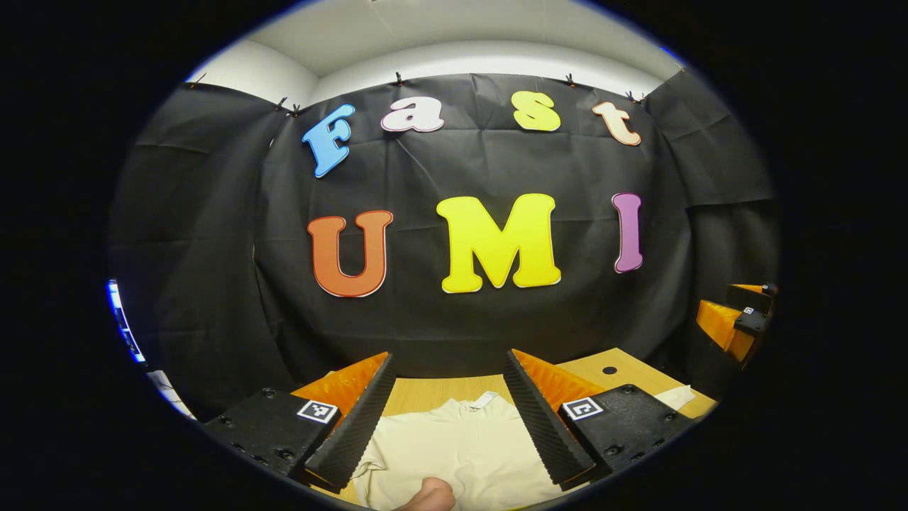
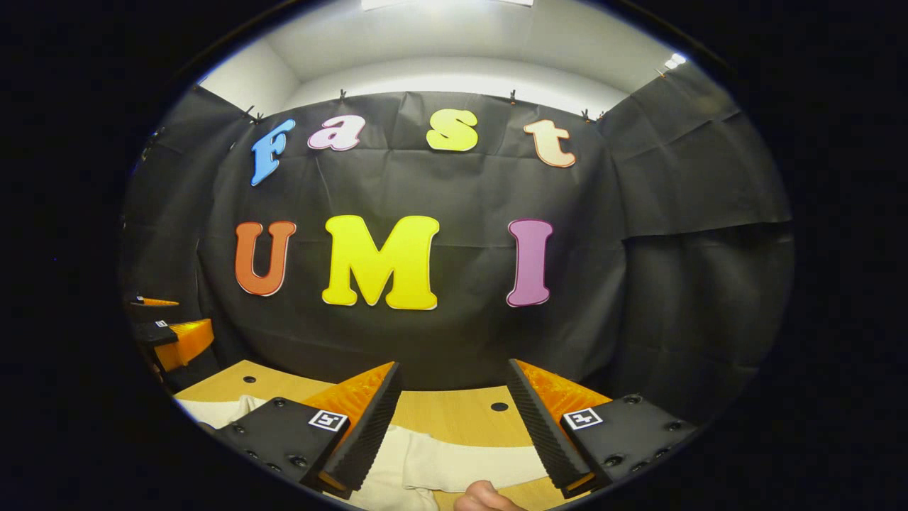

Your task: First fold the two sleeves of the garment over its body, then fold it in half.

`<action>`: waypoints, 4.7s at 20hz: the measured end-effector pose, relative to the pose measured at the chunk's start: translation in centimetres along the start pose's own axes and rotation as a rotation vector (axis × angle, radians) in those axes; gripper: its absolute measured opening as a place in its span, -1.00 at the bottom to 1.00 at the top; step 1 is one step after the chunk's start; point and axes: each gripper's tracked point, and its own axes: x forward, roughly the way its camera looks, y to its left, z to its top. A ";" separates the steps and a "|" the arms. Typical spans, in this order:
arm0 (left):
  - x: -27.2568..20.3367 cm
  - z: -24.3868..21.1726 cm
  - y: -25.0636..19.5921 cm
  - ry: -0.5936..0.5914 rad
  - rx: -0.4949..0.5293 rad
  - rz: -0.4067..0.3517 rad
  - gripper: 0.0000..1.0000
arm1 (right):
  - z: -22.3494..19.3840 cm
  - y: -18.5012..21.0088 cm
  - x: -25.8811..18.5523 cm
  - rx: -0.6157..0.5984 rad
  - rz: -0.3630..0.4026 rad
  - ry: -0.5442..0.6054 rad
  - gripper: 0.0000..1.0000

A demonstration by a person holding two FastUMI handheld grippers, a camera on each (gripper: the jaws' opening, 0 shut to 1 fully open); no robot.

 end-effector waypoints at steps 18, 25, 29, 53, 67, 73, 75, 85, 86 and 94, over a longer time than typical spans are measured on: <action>-1.0 -3.6 -4.3 0.149 0.074 0.102 0.98 | -27.7 -28.4 6.8 0.012 -0.299 0.556 0.88; -2.1 -4.3 -5.7 0.177 0.126 0.163 0.97 | -37.2 -30.0 9.7 0.087 -0.247 0.841 0.88; -3.2 -5.0 -5.7 0.216 0.119 0.213 0.97 | -39.7 -29.7 10.3 0.126 -0.224 0.963 0.86; -5.5 -6.6 -1.7 0.250 0.066 0.262 0.97 | -39.0 -26.4 11.7 0.136 -0.196 1.226 -0.77; -5.1 -8.4 3.3 0.237 0.066 0.111 0.97 | -29.0 -13.8 12.4 0.125 -0.140 1.137 -0.78; -4.5 -9.6 6.5 0.229 0.041 0.083 0.97 | -25.3 -0.8 13.9 0.043 0.019 1.105 -0.78; -4.4 -10.2 7.7 0.232 0.036 0.082 0.98 | -24.4 3.8 14.1 0.016 0.074 1.101 -0.78; -4.7 -13.5 14.5 0.259 0.009 0.133 0.98 | -24.8 23.6 12.6 -0.102 0.317 1.127 -0.78; -5.0 -13.6 15.3 0.259 0.013 0.145 0.98 | -25.1 25.7 12.3 -0.113 0.345 1.130 -0.78; -6.5 -16.3 21.2 0.301 0.008 0.225 0.97 | -29.3 40.6 8.0 -0.193 0.538 1.188 -0.82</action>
